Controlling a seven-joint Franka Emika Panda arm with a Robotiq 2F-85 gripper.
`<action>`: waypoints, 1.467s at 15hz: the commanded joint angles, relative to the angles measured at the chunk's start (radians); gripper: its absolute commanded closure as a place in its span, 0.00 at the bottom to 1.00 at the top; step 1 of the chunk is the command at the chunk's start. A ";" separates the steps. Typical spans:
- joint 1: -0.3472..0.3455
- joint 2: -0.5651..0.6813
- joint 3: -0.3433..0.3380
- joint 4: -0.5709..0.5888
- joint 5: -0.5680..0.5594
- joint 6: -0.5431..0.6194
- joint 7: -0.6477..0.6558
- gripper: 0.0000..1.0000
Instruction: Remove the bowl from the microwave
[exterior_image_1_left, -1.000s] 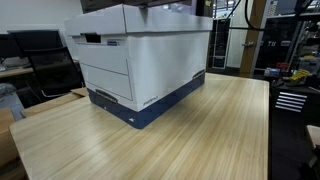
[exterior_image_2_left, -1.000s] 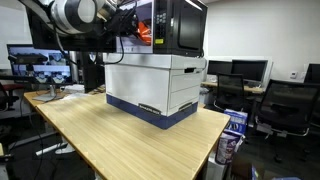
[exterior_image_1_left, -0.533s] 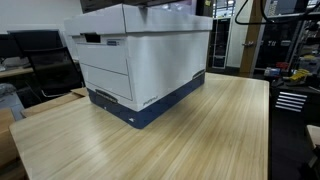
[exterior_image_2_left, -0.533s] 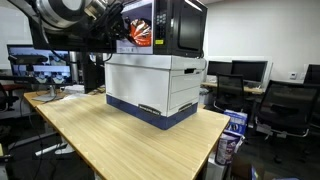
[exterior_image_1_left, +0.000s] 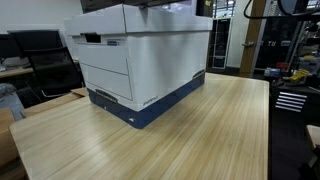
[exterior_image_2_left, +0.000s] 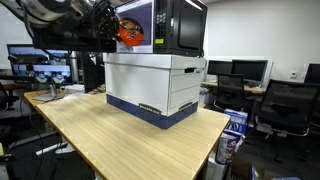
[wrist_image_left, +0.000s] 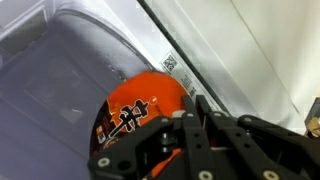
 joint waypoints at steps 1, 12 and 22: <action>-0.061 -0.086 0.089 -0.052 0.059 -0.085 -0.012 0.96; -0.324 -0.193 0.292 -0.041 0.074 -0.273 0.111 0.95; -0.440 -0.100 0.381 0.057 0.088 -0.690 0.289 0.99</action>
